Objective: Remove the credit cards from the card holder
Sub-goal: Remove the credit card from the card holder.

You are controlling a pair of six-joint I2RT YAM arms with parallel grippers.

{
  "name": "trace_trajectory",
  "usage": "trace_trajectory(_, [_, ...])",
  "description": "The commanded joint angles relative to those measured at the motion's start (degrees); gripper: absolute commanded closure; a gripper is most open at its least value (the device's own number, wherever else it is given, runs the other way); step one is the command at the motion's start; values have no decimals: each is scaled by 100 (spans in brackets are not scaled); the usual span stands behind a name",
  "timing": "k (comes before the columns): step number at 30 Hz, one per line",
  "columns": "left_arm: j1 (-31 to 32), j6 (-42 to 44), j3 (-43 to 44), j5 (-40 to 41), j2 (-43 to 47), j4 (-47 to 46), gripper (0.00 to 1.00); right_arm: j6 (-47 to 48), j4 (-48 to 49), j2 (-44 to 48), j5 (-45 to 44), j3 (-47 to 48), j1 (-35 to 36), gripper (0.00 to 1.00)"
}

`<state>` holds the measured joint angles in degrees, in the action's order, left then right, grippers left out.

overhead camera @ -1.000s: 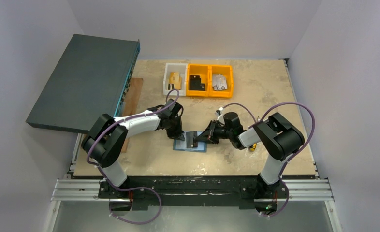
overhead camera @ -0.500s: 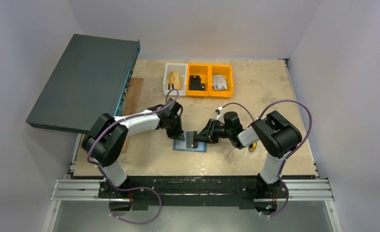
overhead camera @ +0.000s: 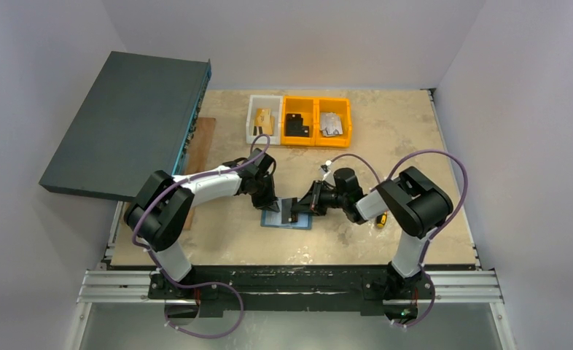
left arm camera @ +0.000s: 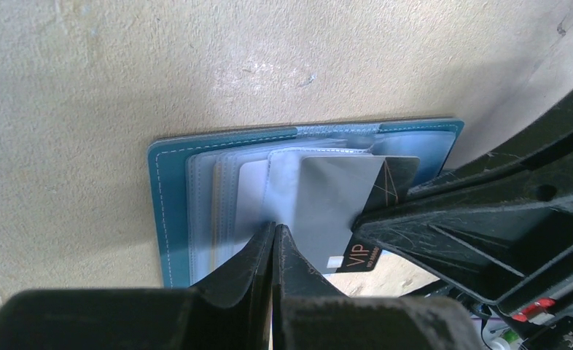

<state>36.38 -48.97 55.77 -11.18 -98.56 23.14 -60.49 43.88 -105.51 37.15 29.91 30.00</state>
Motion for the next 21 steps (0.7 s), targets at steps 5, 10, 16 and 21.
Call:
trace_trajectory(5, [-34, 63, -284, 582, -383, 416, 100, 541, -623, 551, -85, -302, -483, 99])
trace_trajectory(10, [-34, 70, -286, 577, -353, 406, 100, 699, -878, 773, -94, -326, -596, 100])
trace_trajectory(16, [-33, 190, -173, 505, -202, 415, 100, 877, -1410, 1217, -169, -148, -623, 100])
trace_trajectory(21, [-17, 356, 190, 313, 145, 545, 100, 995, -1946, 1699, -188, 182, -619, 100])
